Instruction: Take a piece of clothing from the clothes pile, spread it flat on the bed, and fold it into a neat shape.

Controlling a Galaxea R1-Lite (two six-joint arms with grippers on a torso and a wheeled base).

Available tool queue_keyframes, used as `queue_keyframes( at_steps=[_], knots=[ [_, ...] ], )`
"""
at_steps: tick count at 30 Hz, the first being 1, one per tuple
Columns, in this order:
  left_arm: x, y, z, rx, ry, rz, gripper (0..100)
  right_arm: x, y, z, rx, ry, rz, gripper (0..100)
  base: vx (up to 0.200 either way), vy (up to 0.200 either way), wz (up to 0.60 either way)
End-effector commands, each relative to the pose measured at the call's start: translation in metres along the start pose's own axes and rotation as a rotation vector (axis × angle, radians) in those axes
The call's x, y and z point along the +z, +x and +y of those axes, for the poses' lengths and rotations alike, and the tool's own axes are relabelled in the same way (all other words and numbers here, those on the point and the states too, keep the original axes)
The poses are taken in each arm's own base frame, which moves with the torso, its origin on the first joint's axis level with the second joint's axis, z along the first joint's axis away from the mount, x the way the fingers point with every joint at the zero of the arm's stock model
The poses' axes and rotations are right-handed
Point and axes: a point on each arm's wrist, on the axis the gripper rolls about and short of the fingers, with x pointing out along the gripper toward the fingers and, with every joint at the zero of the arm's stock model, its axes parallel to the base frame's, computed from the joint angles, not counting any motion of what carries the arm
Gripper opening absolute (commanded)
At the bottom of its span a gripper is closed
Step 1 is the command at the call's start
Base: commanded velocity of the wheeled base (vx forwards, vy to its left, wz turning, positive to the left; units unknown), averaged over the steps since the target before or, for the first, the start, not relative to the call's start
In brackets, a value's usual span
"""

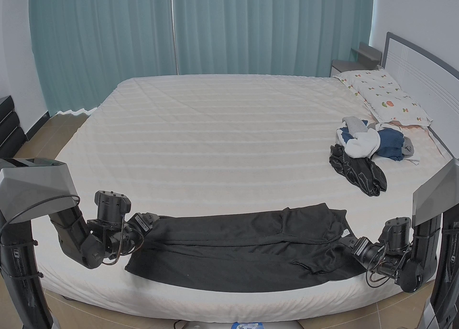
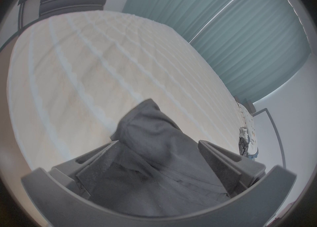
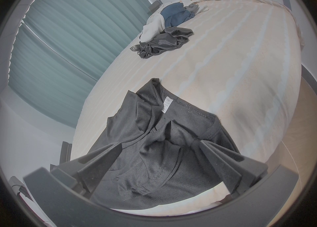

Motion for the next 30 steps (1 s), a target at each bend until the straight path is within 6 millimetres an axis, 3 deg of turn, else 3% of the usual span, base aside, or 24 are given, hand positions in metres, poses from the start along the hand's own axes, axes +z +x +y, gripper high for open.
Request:
queue_keyframes(
  at_steps=[1,9,17,30],
  knots=[
    [0.015,-0.007,0.003,-0.004,0.029,-0.038,100,0.000,0.000,0.001,0.011,-0.002,-0.007,100,0.000,0.000,0.00],
    [0.026,0.009,0.024,0.012,0.199,0.004,100,-0.002,0.002,-0.001,-0.003,-0.002,0.007,100,0.000,0.000,0.00],
    [0.013,0.034,0.032,0.014,0.291,0.068,100,-0.007,0.007,-0.005,-0.007,-0.002,0.045,100,0.000,0.000,0.00],
    [0.011,0.034,0.029,-0.028,0.391,0.099,100,-0.008,0.006,-0.005,0.029,0.000,0.087,100,0.000,0.000,0.00]
  ],
)
